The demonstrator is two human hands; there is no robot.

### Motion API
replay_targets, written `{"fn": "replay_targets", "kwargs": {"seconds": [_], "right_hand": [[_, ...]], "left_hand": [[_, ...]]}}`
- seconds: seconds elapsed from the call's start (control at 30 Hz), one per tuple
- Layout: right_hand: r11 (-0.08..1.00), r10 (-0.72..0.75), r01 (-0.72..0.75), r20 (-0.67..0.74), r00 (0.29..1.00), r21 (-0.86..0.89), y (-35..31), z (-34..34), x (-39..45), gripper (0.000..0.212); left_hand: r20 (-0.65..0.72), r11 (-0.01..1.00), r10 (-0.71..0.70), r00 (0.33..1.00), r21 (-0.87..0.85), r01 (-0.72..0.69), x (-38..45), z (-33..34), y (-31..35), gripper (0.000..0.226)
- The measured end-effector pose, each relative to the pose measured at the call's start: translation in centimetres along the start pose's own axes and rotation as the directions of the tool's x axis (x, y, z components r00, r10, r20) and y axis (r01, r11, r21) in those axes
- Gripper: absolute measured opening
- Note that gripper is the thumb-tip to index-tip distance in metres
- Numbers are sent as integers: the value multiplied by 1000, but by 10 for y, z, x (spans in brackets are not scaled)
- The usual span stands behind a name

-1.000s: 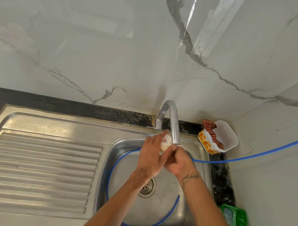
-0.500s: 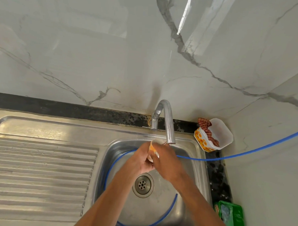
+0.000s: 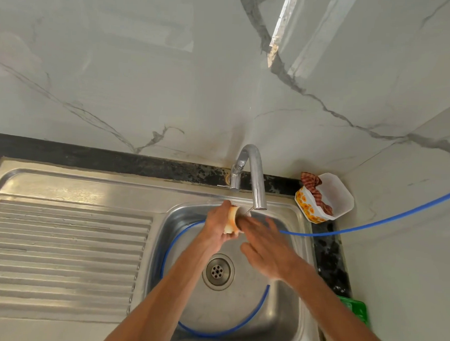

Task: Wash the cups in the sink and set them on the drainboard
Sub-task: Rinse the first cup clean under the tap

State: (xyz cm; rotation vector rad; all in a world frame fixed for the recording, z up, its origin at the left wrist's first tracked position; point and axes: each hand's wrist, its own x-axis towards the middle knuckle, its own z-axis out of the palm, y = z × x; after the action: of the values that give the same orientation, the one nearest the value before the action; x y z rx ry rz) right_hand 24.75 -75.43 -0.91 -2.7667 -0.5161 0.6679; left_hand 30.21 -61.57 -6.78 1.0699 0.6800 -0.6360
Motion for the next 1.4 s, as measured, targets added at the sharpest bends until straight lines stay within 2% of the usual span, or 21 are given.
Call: {"fn": "replay_targets", "kwargs": {"seconds": [0.03, 0.13, 0.23, 0.27, 0.33, 0.37, 0.4, 0.47, 0.57, 0.67, 0.73, 0.8, 0.9, 0.97, 1.03, 1.1, 1.2, 1.27, 1.33, 1.37, 1.4], "right_hand": [[999, 15, -15, -27, 1000, 30, -1, -1, 5, 53], [934, 95, -74, -42, 995, 351, -20, 3, 13, 47], [848, 160, -138, 0, 987, 512, -22, 0, 7, 39], [749, 243, -204, 25, 970, 631, -20, -4, 9, 36], [318, 447, -287, 124, 886, 904, -18, -11, 22, 25], [112, 510, -283, 189, 839, 953, -17, -10, 31, 19], [-10, 544, -274, 236, 805, 962, -18, -10, 39, 16], [-138, 576, -273, 302, 760, 952, -19, -7, 51, 17], [-343, 543, -257, 415, 730, 903, -16, -9, 62, 14], [-517, 501, -203, 486, 716, 832, -17, -15, 65, 23], [-595, 498, -149, 509, 702, 789, -20, -13, 63, 28], [-672, 481, -108, 543, 688, 733, -19, -10, 56, 28], [-725, 454, -47, 528, 717, 687, -12, -1, 45, 29], [-746, 423, -18, 493, 760, 666, -13, 1, 39, 31], [-749, 424, 18, 458, 781, 662, -16, 2, 38, 31], [-771, 417, 41, 454, 787, 636, -18, 2, 38, 28], [-788, 420, 86, 429, 800, 610, -21, 0, 39, 22], [-734, 469, 63, 437, 767, 677, -25, -6, 42, 22], [-591, 587, -2, 432, 685, 807, -27, -13, 50, 23], [-489, 649, -38, 393, 652, 871, -28, -14, 54, 25], [-370, 699, -77, 333, 633, 926, -30, -15, 58, 26]], "left_hand": [[25, 999, -9, 1000, -31, 10, -2, 3, -2, 35], [-16, 997, 10, 1000, -72, -12, 1, 8, 5, 29], [-109, 993, 113, 988, 34, -110, 9, -4, 5, 26], [-88, 983, 174, 981, 67, -169, 5, -6, 1, 29], [-26, 963, 259, 966, 84, -256, -3, -3, -11, 33], [-8, 957, 277, 961, 89, -275, -8, 0, -13, 29], [-2, 952, 292, 957, 102, -290, -11, 1, -14, 23], [17, 932, 336, 942, 139, -335, -11, -3, -14, 14], [120, 830, 483, 867, 252, -498, -12, -18, -18, 37], [247, 615, 617, 747, 441, -654, -15, -21, -26, 65], [260, 520, 660, 705, 519, -679, -13, -14, -31, 70], [245, 495, 677, 694, 546, -676, -12, -6, -33, 72], [265, 613, 595, 759, 461, -641, -16, 9, -26, 59], [176, 718, 560, 809, 385, -580, -11, 21, -17, 49], [138, 748, 559, 817, 340, -569, -6, 28, -10, 42], [206, 722, 567, 797, 341, -602, -9, 30, -9, 37], [235, 558, 674, 701, 459, -691, -26, 32, -11, 27], [171, 369, 778, 604, 655, -660, -35, 31, -14, 23], [182, 137, 863, 470, 813, -566, -36, 28, -15, 33], [201, 70, 881, 429, 840, -539, -33, 23, -17, 36], [199, 61, 885, 421, 846, -529, -30, 20, -15, 36]]}}
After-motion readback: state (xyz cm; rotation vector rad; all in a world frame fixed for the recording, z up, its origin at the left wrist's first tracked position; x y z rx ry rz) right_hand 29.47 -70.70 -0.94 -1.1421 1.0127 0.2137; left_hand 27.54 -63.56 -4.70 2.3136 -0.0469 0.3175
